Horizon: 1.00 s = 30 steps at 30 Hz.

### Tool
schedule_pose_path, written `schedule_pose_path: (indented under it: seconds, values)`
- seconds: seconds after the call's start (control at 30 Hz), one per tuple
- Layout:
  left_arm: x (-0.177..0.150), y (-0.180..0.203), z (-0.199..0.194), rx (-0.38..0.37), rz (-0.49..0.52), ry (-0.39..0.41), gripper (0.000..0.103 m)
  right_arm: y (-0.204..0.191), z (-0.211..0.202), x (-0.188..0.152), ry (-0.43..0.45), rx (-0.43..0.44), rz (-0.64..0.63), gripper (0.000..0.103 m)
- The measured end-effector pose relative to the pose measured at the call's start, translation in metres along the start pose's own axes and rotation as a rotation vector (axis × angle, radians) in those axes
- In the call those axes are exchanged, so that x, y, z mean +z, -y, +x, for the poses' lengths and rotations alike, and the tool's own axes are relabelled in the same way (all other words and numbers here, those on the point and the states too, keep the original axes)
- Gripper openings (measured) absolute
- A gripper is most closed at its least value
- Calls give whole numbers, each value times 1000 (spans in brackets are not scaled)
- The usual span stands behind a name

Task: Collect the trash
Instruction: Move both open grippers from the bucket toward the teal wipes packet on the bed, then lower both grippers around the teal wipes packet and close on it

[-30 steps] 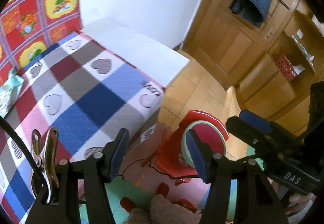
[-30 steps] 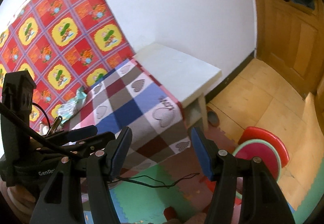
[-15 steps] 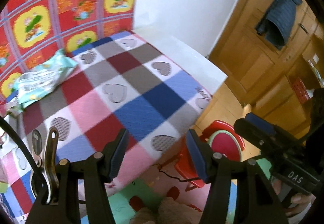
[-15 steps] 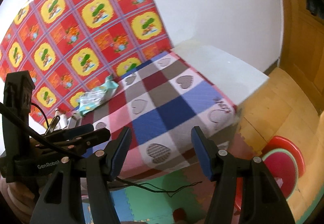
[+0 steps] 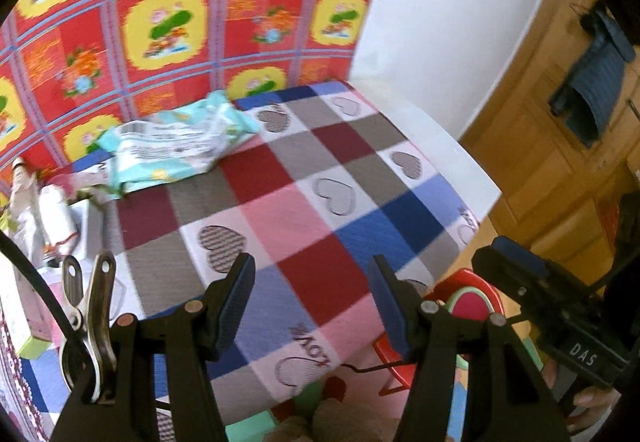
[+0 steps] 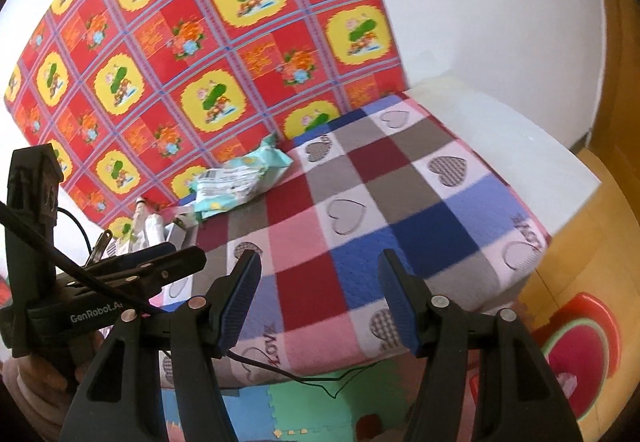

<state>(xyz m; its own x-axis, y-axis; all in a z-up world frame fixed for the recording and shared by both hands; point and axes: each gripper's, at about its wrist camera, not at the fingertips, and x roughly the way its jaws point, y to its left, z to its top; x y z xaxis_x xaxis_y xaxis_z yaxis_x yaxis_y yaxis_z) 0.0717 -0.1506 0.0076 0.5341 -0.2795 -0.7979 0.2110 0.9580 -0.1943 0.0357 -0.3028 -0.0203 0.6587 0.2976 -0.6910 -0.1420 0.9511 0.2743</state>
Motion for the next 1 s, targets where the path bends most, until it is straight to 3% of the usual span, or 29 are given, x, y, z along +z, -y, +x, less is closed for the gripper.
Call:
schedule_pose_path:
  seconds: [0.13,0.53,1.0]
  values:
    - [6,-20,-3,42,-42,8,62,-16,18,10,-25,18,-33,62]
    - [34,-77,11,147,-217,14,62,-4,86,67,-104,106,-115,62]
    - [85,-120,47,253,-316,-6,62,-18,169,118,-188,182,-188,62]
